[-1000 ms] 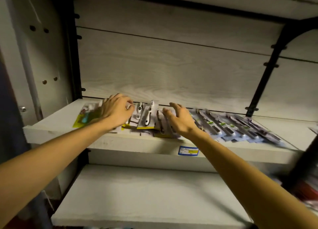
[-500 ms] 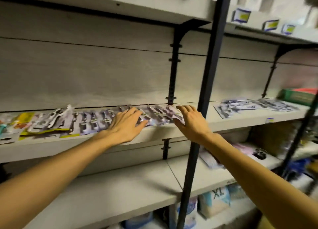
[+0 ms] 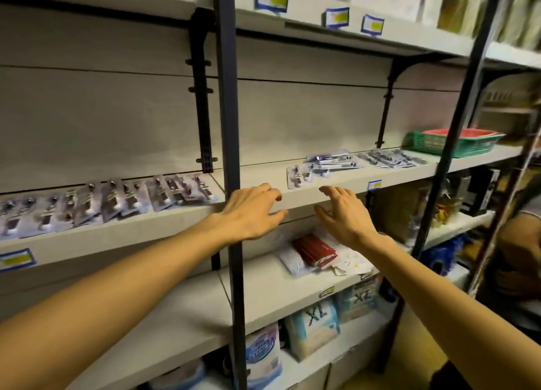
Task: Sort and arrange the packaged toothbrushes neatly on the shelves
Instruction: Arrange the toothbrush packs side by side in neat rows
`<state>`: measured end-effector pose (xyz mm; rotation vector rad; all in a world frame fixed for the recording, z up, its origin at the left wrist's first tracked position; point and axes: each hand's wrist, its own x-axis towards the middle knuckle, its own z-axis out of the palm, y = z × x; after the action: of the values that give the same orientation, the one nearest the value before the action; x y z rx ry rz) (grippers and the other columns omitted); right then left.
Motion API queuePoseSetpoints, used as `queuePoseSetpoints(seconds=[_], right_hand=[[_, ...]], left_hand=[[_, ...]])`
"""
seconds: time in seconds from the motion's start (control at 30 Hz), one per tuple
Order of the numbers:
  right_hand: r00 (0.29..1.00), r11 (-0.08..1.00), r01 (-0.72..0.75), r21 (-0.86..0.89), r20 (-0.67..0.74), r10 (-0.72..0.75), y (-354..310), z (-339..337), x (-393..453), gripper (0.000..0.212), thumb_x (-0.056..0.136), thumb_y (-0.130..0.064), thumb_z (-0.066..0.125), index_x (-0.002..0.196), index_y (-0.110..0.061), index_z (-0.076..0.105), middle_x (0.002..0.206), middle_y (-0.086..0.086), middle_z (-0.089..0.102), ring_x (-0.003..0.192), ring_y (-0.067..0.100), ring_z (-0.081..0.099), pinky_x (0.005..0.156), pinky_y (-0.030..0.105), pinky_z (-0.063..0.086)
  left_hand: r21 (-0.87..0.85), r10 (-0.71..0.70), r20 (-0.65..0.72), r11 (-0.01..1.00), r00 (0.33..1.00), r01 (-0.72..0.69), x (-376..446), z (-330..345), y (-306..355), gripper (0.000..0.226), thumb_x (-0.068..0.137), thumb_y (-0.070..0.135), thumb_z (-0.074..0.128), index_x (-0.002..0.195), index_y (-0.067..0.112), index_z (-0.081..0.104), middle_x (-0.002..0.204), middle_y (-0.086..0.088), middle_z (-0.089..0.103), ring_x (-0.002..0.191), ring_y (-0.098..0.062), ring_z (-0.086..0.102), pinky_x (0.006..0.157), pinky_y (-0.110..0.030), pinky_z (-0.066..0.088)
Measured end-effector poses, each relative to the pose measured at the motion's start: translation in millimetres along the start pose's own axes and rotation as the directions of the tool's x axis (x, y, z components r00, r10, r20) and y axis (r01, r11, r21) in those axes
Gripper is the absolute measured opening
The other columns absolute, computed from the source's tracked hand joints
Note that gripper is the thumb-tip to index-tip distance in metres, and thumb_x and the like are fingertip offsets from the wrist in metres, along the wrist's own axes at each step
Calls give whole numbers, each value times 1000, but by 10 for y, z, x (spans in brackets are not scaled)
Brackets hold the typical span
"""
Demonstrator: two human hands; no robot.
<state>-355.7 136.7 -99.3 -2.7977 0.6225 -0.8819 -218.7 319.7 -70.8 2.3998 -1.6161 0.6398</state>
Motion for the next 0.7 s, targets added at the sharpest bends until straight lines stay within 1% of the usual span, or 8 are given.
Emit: queuePoseSetpoints(seconds=[0.2, 0.27, 0.33, 0.4, 0.47, 0.53, 0.63, 0.7], right_hand=[[999, 999, -36, 4, -32, 37, 714, 177, 161, 50, 100, -49, 46, 140, -19, 49, 139, 5, 56, 131, 24, 45, 106, 41, 41], [999, 999, -47, -18, -20, 47, 955, 236, 264, 52, 100, -52, 43, 140, -20, 49, 139, 3, 55, 132, 23, 44, 106, 40, 41], [999, 997, -52, -65, -10, 51, 1193, 262, 421, 52, 100, -52, 44, 140, -20, 49, 139, 3, 55, 131, 23, 45, 105, 39, 41], [999, 994, -50, -99, 0, 50, 1413, 239, 647, 51, 100, -49, 46, 140, -19, 49, 138, 4, 56, 129, 24, 47, 103, 38, 42], [998, 991, -60, -123, 18, 63, 1621, 185, 957, 50, 99, -47, 48, 140, -18, 49, 135, 5, 59, 125, 24, 50, 100, 37, 44], [994, 989, -100, -110, 27, 104, 1779, 145, 1276, 49, 98, -43, 52, 139, -16, 49, 132, 6, 61, 120, 25, 54, 95, 36, 46], [988, 988, -150, -47, 38, 152, 1982, 220, 1662, 49, 97, -39, 56, 138, -13, 50, 130, 9, 62, 117, 27, 57, 94, 36, 46], [984, 986, -157, -57, 80, 161, 2103, 322, 1848, 49, 97, -38, 57, 138, -14, 49, 130, 9, 62, 117, 28, 56, 93, 35, 46]], left_hand=[[-10, 32, 31, 999, 999, -31, 828, 433, 306, 49, 96, 54, 46, 133, 22, 55, 137, -1, 57, 114, -27, 59, 83, -36, 46], [-25, 44, 32, 999, 999, -43, 1123, 629, 377, 48, 96, 53, 47, 131, 23, 56, 137, -1, 57, 120, -28, 57, 87, -37, 45], [-24, 67, 22, 997, 997, -67, 1449, 799, 419, 46, 95, 52, 48, 129, 22, 58, 137, -3, 58, 129, -28, 49, 97, -44, 42], [-38, 51, 15, 998, 999, -51, 1788, 917, 405, 44, 94, 51, 50, 127, 23, 59, 137, -2, 58, 130, -28, 48, 101, -46, 39], [-45, 33, 20, 998, 999, -32, 2147, 1019, 339, 43, 93, 52, 50, 125, 25, 59, 136, 0, 57, 122, -27, 54, 95, -42, 44], [-44, 40, 24, 998, 999, -39, 2472, 1123, 248, 39, 93, 52, 50, 120, 25, 59, 132, 0, 59, 115, -27, 58, 84, -38, 47], [-63, 8, -11, 998, 1000, -8, 2852, 1318, 110, 37, 93, 53, 51, 113, 24, 61, 124, -1, 62, 107, -29, 61, 72, -33, 42], [-80, -23, -5, 997, 1000, 23, 3034, 1456, 25, 33, 92, 51, 52, 108, 23, 61, 121, -2, 63, 105, -30, 61, 69, -32, 38]])
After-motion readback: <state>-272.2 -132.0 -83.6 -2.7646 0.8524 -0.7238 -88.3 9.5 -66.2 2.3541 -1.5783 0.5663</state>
